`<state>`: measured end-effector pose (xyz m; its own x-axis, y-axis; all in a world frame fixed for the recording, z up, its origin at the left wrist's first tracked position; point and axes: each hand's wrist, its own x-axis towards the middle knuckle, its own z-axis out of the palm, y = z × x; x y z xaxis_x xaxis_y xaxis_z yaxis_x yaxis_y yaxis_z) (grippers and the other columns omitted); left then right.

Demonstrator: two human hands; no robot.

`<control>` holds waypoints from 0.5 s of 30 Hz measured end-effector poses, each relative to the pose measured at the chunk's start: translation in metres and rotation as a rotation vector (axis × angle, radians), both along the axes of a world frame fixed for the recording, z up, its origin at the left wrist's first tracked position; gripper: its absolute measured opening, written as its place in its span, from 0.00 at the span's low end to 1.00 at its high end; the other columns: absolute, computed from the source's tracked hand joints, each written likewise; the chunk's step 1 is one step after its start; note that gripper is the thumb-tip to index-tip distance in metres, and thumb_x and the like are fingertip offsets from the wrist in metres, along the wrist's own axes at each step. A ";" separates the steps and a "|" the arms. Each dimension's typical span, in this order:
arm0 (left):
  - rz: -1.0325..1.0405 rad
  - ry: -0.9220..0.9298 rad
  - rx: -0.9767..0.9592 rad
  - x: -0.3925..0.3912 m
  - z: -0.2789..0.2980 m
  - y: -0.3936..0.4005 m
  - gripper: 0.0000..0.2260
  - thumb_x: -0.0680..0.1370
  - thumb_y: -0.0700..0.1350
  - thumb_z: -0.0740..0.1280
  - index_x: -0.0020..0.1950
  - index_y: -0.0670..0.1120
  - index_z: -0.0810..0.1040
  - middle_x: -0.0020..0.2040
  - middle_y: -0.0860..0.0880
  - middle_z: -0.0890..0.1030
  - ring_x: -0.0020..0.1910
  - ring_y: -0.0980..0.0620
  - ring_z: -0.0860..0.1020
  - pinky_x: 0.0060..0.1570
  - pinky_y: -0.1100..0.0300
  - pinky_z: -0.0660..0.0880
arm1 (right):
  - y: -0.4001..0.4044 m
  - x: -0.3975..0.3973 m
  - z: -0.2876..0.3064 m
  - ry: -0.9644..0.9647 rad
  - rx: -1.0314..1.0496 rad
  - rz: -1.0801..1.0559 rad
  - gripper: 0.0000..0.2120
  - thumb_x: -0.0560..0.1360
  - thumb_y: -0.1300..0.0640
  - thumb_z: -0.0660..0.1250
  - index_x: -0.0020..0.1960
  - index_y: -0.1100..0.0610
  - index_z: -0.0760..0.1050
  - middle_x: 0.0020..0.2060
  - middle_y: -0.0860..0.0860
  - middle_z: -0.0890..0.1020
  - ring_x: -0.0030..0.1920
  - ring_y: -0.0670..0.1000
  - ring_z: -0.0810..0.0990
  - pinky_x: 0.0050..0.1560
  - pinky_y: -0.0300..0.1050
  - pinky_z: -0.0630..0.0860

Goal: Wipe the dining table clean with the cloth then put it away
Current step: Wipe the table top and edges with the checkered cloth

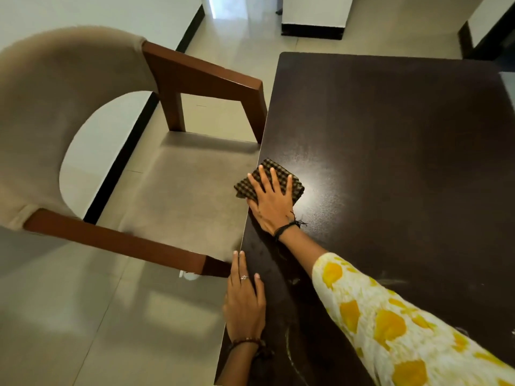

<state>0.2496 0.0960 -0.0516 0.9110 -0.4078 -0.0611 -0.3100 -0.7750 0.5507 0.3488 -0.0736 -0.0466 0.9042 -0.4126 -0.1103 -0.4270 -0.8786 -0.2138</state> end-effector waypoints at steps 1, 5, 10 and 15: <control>0.024 0.011 0.007 0.000 0.000 0.000 0.25 0.77 0.53 0.49 0.73 0.46 0.59 0.71 0.47 0.66 0.63 0.48 0.72 0.47 0.54 0.79 | 0.003 -0.005 -0.001 -0.005 -0.010 0.067 0.26 0.77 0.45 0.56 0.74 0.48 0.59 0.75 0.52 0.58 0.75 0.56 0.55 0.70 0.67 0.44; 0.041 0.019 0.051 -0.001 0.001 -0.002 0.26 0.77 0.55 0.48 0.73 0.45 0.58 0.69 0.46 0.69 0.63 0.47 0.73 0.43 0.54 0.79 | 0.025 -0.043 0.002 -0.018 -0.035 0.214 0.27 0.72 0.43 0.51 0.69 0.47 0.68 0.70 0.50 0.69 0.70 0.55 0.68 0.68 0.68 0.57; 0.057 0.012 0.063 0.000 0.001 -0.003 0.28 0.76 0.56 0.47 0.73 0.45 0.57 0.70 0.45 0.68 0.64 0.47 0.72 0.45 0.54 0.78 | 0.015 -0.084 0.001 -0.047 -0.071 0.352 0.28 0.72 0.43 0.53 0.72 0.46 0.62 0.72 0.48 0.67 0.71 0.52 0.66 0.68 0.59 0.50; 0.061 0.031 0.068 0.001 0.005 -0.004 0.28 0.76 0.57 0.46 0.73 0.45 0.58 0.69 0.46 0.69 0.61 0.46 0.74 0.41 0.52 0.78 | -0.021 -0.049 0.009 0.003 -0.015 0.304 0.28 0.76 0.42 0.47 0.75 0.45 0.54 0.76 0.47 0.56 0.75 0.51 0.54 0.72 0.58 0.41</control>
<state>0.2510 0.0919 -0.0467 0.9311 -0.3459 -0.1159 -0.2448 -0.8280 0.5045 0.2996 -0.0944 -0.0380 0.9861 -0.1250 -0.1094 -0.1450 -0.9691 -0.1993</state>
